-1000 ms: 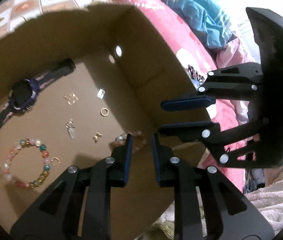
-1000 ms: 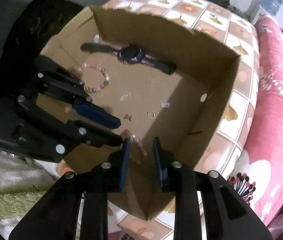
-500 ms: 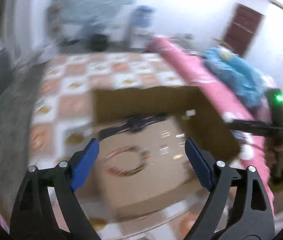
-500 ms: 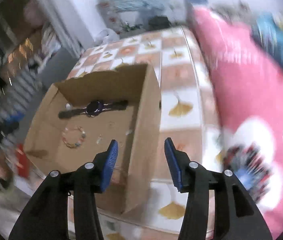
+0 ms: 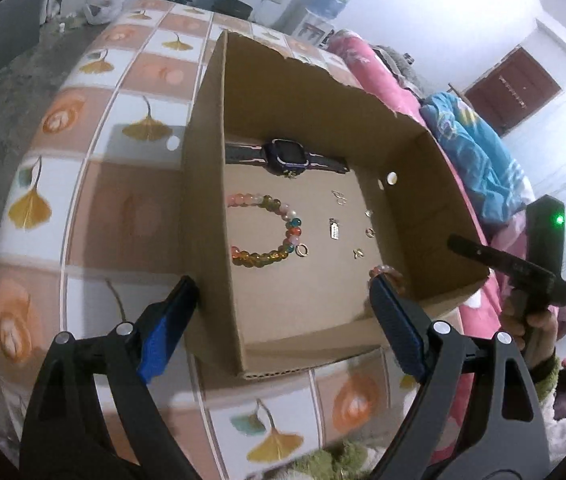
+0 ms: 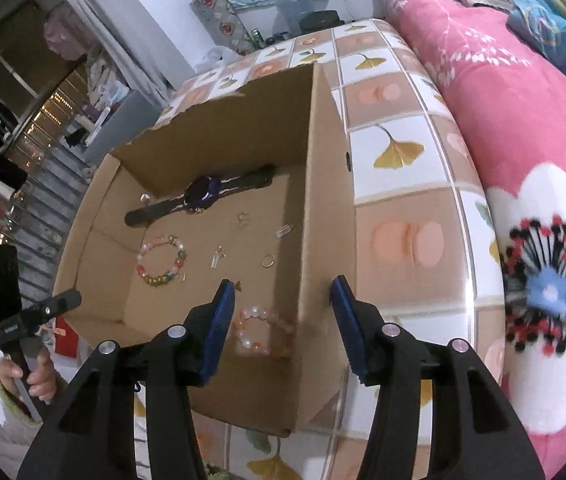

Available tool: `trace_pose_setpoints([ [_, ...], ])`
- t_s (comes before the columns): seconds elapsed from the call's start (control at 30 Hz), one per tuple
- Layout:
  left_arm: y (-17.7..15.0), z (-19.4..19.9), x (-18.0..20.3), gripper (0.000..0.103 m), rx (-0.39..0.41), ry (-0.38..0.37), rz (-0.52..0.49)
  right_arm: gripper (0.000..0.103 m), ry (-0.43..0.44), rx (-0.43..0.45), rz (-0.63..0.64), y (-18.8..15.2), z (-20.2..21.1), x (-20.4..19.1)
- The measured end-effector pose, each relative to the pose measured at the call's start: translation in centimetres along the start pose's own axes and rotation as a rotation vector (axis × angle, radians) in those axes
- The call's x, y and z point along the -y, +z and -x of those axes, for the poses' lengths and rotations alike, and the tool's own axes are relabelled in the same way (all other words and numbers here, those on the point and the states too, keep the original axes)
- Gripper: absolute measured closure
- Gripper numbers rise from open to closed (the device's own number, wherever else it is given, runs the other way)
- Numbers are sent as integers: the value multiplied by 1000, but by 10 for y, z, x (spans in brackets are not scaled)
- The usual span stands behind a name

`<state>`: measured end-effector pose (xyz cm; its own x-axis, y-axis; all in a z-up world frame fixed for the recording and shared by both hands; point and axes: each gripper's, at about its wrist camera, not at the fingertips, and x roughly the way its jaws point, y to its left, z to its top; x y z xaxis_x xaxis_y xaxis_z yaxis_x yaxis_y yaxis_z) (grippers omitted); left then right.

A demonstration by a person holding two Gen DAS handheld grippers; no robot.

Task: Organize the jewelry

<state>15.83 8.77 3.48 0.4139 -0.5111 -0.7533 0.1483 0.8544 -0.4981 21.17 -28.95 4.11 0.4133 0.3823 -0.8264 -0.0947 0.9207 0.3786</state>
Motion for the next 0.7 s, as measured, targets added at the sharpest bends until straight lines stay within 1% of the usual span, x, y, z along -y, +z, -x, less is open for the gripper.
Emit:
trace_pose_setpoints([
  [0.17,-23,12,0,19,-9,-9,8,53,0,7,-3,-24,9,-1],
  [0.27,-35,17,2,19,9,3,6,53,2,23,-16,-36,13,-2],
  [0.4,-43,18,7,19,49,32,-26,53,6,36,-24,-44,16,-2],
  [0.43,-46,23,8,19,66,43,-38,53,8,42,-28,-46,17,-2],
  [0.47,-49,29,12,19,101,77,-56,53,0,62,-33,-49,22,-2],
  [0.53,-57,45,19,18,187,157,-99,51,-43,116,-23,-54,36,-4],
  [0.57,-60,53,23,18,228,179,-117,49,-82,167,-9,-60,50,-7],
  [0.6,-64,59,26,17,259,193,-128,42,-107,204,1,-65,60,-11],
  [0.63,-69,68,31,13,296,213,-138,35,-127,237,16,-70,69,-15],
  [0.67,-75,76,35,12,331,232,-148,32,-153,290,48,-80,83,-23],
  [0.7,-80,83,40,12,354,242,-156,26,-174,330,77,-87,94,-30],
])
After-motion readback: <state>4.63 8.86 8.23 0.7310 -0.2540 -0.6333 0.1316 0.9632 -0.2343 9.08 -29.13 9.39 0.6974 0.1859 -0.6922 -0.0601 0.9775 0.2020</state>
